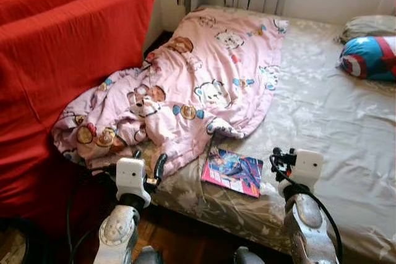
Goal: Clean up the room
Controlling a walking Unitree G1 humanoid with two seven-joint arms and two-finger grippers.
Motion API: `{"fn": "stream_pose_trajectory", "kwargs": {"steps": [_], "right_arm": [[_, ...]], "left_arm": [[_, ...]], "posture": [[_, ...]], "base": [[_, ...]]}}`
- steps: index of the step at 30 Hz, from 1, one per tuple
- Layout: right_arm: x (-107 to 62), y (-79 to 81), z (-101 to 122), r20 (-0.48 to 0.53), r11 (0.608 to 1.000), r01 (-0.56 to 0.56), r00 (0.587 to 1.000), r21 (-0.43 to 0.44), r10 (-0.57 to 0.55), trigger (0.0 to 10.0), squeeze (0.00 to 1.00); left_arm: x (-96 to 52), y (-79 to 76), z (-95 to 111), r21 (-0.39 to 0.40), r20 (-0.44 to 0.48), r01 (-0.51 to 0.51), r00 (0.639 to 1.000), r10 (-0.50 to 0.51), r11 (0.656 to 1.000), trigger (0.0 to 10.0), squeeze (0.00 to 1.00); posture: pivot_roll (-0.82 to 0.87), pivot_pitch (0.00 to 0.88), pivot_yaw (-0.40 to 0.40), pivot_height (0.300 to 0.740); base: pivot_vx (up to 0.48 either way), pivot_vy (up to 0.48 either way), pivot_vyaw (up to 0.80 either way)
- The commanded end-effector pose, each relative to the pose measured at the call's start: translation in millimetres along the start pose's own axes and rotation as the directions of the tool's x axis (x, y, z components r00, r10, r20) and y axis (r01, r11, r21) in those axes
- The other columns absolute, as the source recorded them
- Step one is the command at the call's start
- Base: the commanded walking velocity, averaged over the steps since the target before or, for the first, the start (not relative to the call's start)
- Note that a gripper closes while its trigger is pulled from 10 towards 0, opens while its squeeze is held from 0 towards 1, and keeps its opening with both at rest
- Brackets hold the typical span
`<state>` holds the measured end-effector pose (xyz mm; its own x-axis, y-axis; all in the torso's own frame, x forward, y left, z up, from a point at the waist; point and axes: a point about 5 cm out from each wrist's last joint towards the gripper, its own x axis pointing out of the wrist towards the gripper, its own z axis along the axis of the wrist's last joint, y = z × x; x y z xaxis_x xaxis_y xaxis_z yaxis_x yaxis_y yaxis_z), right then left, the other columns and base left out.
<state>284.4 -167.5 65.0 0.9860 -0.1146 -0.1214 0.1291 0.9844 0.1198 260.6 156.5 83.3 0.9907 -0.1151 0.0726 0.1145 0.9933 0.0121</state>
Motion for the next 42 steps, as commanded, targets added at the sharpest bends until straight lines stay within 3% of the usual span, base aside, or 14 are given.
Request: {"fn": "stream_pose_trajectory", "kwargs": {"steps": [1,10,12,14,28,42], "right_arm": [[-0.6,0.0,-3.4,-0.011,1.000,0.007,1.000,0.019,-0.007,10.0,0.00],[-0.3,2.6,-11.4,-0.053,0.999,-0.016,0.998,0.038,0.018,10.0,0.00],[0.9,-1.0,-15.4,-0.085,0.990,0.035,0.996,0.136,-0.024,10.0,0.00],[1.5,-2.7,-16.6,-0.100,0.984,0.051,0.994,0.169,-0.034,10.0,0.00],[2.9,-1.4,-26.6,-0.139,0.988,0.024,0.990,0.152,-0.002,10.0,0.00],[2.7,-0.8,-29.8,-0.148,0.991,0.004,0.989,0.131,0.016,10.0,0.00]], "left_arm": [[-1.7,-0.1,-0.5,0.000,-0.011,0.000,1.000,0.000,1.000,10.0,0.00],[-2.2,3.0,-3.9,0.009,-0.035,-0.013,0.999,0.014,1.000,10.0,0.00],[-1.7,2.9,-4.9,0.010,-0.041,-0.010,0.999,0.010,1.000,10.0,0.00],[-1.5,1.9,-5.4,0.009,-0.044,-0.006,0.999,0.006,1.000,10.0,0.00],[1.7,-0.4,-3.7,-0.007,-0.038,0.002,0.999,-0.002,1.000,10.0,0.00],[1.7,-1.5,-5.4,-0.014,-0.046,0.006,0.999,-0.007,1.000,10.0,0.00]], "posture": [[-0.01,0.153,-0.015,0.642],[-0.01,0.158,-0.009,0.642],[-0.02,0.158,-0.005,0.642],[-0.02,0.158,-0.004,0.642],[-0.01,0.158,-0.004,0.642],[-0.02,0.165,-0.007,0.642]], "base": [[0.000,0.000,0.00],[0.000,0.000,0.00],[0.000,0.000,0.00],[0.000,0.000,0.00],[0.000,0.000,0.00],[0.265,0.000,0.00]]}}
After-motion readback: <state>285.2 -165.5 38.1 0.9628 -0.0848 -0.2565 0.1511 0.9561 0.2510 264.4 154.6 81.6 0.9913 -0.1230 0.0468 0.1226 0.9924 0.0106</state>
